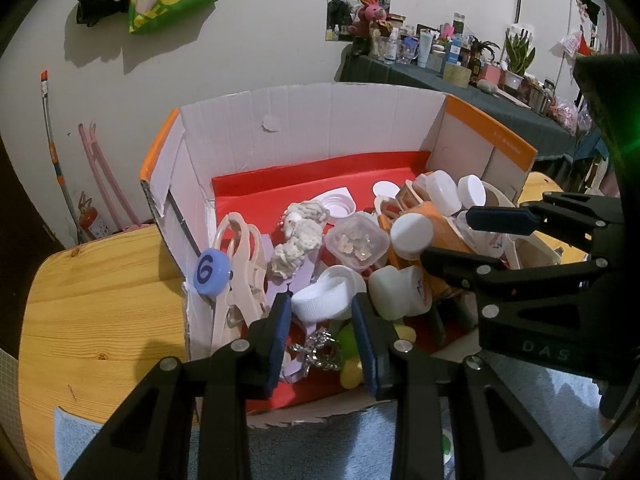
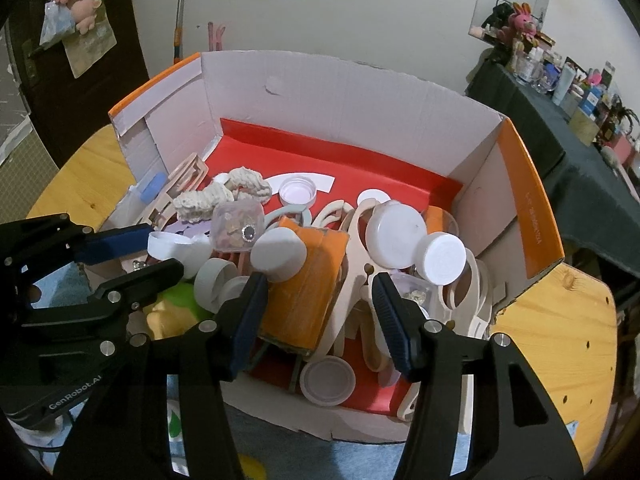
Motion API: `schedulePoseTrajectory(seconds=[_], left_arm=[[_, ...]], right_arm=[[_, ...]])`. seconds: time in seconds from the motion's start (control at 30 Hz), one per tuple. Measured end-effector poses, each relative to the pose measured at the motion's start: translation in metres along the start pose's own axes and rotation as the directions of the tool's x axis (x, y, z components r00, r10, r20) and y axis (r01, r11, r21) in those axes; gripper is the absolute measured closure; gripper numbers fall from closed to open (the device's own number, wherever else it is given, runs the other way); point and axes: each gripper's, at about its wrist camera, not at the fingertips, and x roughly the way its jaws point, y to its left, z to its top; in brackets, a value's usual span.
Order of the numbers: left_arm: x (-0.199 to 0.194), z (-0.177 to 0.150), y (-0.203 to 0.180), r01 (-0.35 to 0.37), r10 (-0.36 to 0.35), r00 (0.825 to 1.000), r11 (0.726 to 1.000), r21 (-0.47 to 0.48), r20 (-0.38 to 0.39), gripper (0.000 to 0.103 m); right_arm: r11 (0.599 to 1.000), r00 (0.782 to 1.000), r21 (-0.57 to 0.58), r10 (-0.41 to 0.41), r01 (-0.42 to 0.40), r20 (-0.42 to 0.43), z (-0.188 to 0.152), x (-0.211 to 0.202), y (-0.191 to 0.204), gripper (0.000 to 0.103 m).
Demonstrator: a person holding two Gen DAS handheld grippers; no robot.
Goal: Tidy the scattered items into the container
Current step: 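Open the right gripper releasing its white cap while the left gripper releases its cap, then withdraw both grippers from the box back over the caps on the towel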
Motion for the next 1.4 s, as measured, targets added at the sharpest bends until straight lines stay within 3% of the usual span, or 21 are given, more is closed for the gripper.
schedulePoseTrajectory(seconds=[0.23,0.8,1.17,1.4], left_arm=[[-0.002,-0.001,0.0,0.002,-0.002,1.0,1.0,-0.008,0.007,0.056],[-0.024,0.001,-0.007,-0.003,0.003,0.999,1.0,0.005,0.04,0.05],[-0.056,-0.008,-0.019,0.007,-0.009,0.997,1.0,0.026,0.072,0.049],[-0.079,-0.021,-0.027,0.015,-0.018,0.995,0.999,0.037,0.096,0.042]], right_arm=[[1.0,1.0,-0.003,-0.003,0.003,0.005,0.0,-0.001,0.001,0.05],[1.0,0.999,0.011,0.0,-0.001,0.04,-0.004,-0.021,0.003,0.045],[0.999,0.997,0.037,0.003,-0.006,0.074,-0.024,-0.052,0.004,0.044],[0.999,0.996,0.052,0.008,-0.013,0.094,-0.042,-0.074,0.009,0.04]])
